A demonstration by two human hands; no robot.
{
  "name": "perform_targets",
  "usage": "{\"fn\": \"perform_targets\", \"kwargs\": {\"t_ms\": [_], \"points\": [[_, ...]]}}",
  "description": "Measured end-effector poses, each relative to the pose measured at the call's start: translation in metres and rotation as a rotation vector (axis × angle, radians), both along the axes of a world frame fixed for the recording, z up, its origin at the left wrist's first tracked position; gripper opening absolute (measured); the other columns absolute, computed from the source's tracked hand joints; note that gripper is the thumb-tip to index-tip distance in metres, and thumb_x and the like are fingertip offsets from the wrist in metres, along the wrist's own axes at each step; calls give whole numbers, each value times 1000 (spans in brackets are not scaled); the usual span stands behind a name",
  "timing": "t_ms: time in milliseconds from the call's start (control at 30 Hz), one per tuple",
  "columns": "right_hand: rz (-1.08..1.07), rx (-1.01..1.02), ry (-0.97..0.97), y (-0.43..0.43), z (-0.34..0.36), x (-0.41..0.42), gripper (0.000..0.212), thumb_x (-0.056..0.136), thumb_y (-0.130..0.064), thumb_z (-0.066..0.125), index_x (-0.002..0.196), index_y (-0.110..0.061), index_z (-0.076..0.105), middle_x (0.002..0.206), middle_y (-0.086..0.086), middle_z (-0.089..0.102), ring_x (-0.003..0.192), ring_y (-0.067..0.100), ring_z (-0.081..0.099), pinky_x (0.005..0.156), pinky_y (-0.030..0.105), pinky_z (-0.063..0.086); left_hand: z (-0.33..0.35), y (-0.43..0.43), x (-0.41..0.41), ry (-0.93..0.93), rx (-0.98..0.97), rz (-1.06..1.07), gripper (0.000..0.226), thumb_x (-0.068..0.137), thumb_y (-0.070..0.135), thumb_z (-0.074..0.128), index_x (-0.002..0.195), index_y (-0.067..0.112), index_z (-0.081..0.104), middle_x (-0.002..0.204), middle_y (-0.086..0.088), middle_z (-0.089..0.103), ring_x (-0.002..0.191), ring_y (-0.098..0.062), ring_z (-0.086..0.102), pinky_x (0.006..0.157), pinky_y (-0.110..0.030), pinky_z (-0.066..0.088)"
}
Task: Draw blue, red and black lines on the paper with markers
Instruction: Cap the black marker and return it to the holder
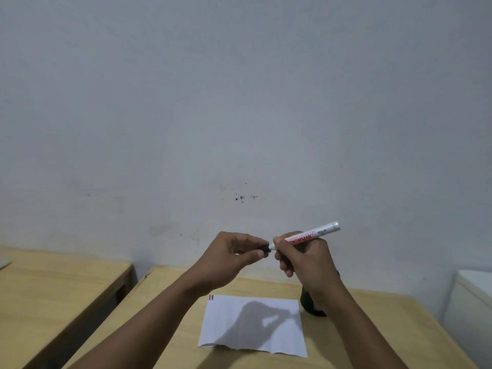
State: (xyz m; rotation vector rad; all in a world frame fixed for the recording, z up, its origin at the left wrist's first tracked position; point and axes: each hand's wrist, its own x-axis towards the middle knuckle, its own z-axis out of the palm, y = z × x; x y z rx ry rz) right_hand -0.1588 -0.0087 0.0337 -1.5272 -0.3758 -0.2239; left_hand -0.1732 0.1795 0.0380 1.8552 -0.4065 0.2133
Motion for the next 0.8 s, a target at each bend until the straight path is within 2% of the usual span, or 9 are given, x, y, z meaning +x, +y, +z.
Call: {"fn": "perform_targets", "kwargs": {"t_ms": [67, 167, 300, 367, 433, 500, 600, 700, 800], "points": [[-1, -27, -12, -3, 3, -4, 22, 94, -15, 69, 86, 5, 71, 61, 7, 63, 51, 14, 53, 47, 26, 44, 4, -5, -1, -40, 67, 6, 20, 88, 18, 72, 107, 20, 77, 98, 6, 79, 98, -8, 72, 94, -33, 55], [26, -87, -51, -10, 9, -8, 23, 92, -17, 71, 82, 3, 72, 59, 5, 61, 50, 15, 49, 47, 25, 41, 9, -9, -2, -60, 146, -4, 18, 88, 23, 72, 105, 23, 78, 95, 9, 79, 95, -7, 71, 94, -35, 56], [39, -137, -30, -18, 17, -9, 21, 90, -27, 74, 85, -7, 77, 59, 1, 61, 52, 15, 47, 49, 24, 40, 13, -12, -1, -77, 157, 5, 14, 87, 26, 73, 99, 25, 80, 90, 9, 79, 88, -10, 72, 92, -38, 56], [62, -77, -17, -20, 19, -7, 17, 90, -26, 74, 92, -10, 77, 63, 4, 63, 57, 18, 49, 51, 27, 41, 14, -12, 0, -102, 177, 17, 14, 87, 26, 72, 100, 26, 79, 88, 10, 79, 82, -6, 70, 88, -35, 55], [87, 12, 2, -21, 20, -6, 16, 92, -24, 71, 98, -9, 73, 68, 8, 65, 63, 24, 51, 53, 29, 41, 17, -14, 2, -128, 211, 22, 15, 88, 27, 72, 101, 25, 79, 88, 11, 78, 85, -7, 70, 87, -34, 56], [97, 19, -8, -21, 19, -4, 21, 94, -27, 68, 92, -6, 72, 67, 8, 64, 61, 22, 51, 52, 27, 41, 19, -15, 3, -145, 255, 18, 16, 90, 27, 69, 102, 24, 79, 89, 11, 78, 88, -7, 70, 88, -37, 56], [114, -35, -27, -23, 19, -3, 34, 83, -41, 71, 83, -7, 75, 67, 9, 65, 61, 21, 52, 55, 30, 42, 22, -12, 5, -115, 342, -37, 15, 92, 27, 65, 96, 22, 79, 82, 13, 75, 82, -5, 66, 88, -41, 55], [169, -99, -46, -27, 17, -3, 34, 80, -42, 72, 83, -8, 76, 70, 10, 70, 62, 22, 54, 57, 32, 43, 28, -7, 3, -59, 411, -143, 16, 92, 27, 66, 97, 19, 79, 79, 11, 75, 75, -5, 62, 83, -36, 54], [110, -79, -70, -23, 11, -4, 34, 80, -41, 71, 81, -8, 78, 66, 8, 68, 57, 18, 53, 53, 26, 44, 29, -9, 1, -193, 511, -55, 16, 92, 32, 66, 96, 24, 79, 79, 8, 75, 80, -10, 66, 81, -36, 54]]}}
